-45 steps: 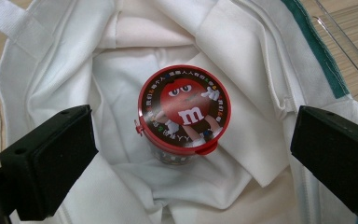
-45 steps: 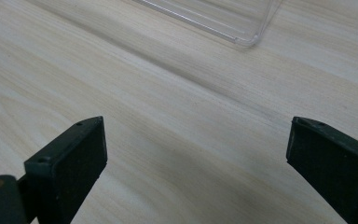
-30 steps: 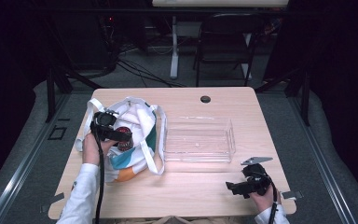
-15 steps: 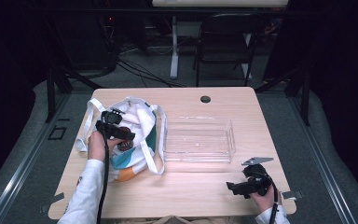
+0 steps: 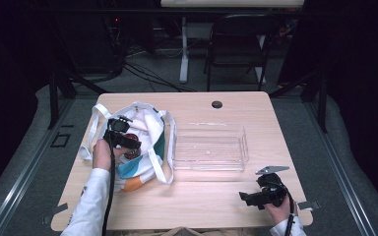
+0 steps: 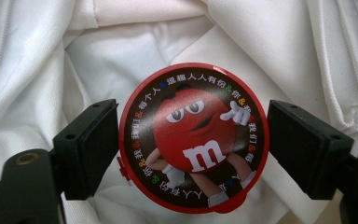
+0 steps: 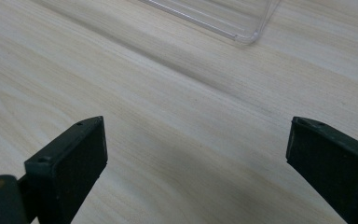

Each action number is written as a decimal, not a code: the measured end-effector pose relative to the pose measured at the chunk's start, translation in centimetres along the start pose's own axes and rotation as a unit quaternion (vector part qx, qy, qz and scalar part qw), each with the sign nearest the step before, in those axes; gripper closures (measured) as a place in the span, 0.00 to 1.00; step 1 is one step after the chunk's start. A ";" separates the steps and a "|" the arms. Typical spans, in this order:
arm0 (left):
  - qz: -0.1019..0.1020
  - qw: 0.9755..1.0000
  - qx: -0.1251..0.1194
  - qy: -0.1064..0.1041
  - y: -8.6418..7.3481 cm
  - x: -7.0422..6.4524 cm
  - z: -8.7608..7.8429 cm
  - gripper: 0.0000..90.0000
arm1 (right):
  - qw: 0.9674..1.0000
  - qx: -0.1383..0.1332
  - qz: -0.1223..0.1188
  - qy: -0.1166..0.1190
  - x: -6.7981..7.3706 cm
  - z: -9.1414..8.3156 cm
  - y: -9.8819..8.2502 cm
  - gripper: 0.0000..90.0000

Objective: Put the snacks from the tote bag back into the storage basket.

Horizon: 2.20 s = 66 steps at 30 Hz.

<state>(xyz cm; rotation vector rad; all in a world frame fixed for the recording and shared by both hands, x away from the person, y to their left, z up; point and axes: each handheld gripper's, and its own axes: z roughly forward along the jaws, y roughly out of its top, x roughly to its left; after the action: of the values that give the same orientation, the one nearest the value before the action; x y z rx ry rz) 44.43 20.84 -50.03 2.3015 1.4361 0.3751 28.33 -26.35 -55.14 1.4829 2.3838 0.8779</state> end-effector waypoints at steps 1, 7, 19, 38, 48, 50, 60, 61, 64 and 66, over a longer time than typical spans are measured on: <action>0.000 1.000 0.002 0.001 0.0 0.0 0.0 0.27 | 1.000 0.003 -0.002 -0.001 0.0 0.0 0.0 0.06; 0.004 1.000 0.010 0.004 0.0 -0.1 -0.1 0.29 | 1.000 0.001 -0.002 -0.001 0.0 0.0 0.0 0.06; 0.010 1.000 0.005 0.004 -0.1 -0.3 -0.3 0.29 | 1.000 0.000 0.000 -0.001 0.0 -0.1 0.0 0.06; 0.012 1.000 -0.015 -0.006 0.1 -0.4 -2.5 0.29 | 1.000 0.006 -0.003 -0.006 -0.1 -0.1 -0.1 0.06; 0.004 1.000 -0.025 0.008 0.0 0.1 -3.2 0.29 | 1.000 0.004 -0.002 -0.004 -0.1 -0.1 -0.1 0.06; 0.000 1.000 -0.026 0.009 -0.1 0.3 -3.4 0.29 | 1.000 0.005 -0.002 -0.005 -0.1 -0.1 -0.1 0.06; -0.003 0.999 -0.040 0.014 0.0 0.7 -4.7 0.30 | 1.000 0.003 -0.001 -0.004 -0.2 -0.1 -0.2 0.06; -0.003 0.999 -0.041 0.018 0.0 0.7 -5.0 0.30 | 1.000 0.003 -0.001 -0.005 -0.2 -0.1 -0.2 0.06; -0.006 0.999 -0.043 0.017 0.1 0.8 -5.3 0.30 | 1.000 0.004 -0.001 -0.005 -0.2 -0.1 -0.2 0.06; -0.006 0.999 -0.044 0.019 0.1 1.0 -5.5 0.30 | 1.000 0.004 0.000 -0.004 -0.2 -0.1 -0.2 0.06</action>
<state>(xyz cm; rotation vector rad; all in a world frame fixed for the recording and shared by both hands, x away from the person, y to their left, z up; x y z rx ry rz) 42.52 22.74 -45.09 2.2266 1.4228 0.4707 28.29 -26.62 -55.21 1.4856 2.3848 0.8601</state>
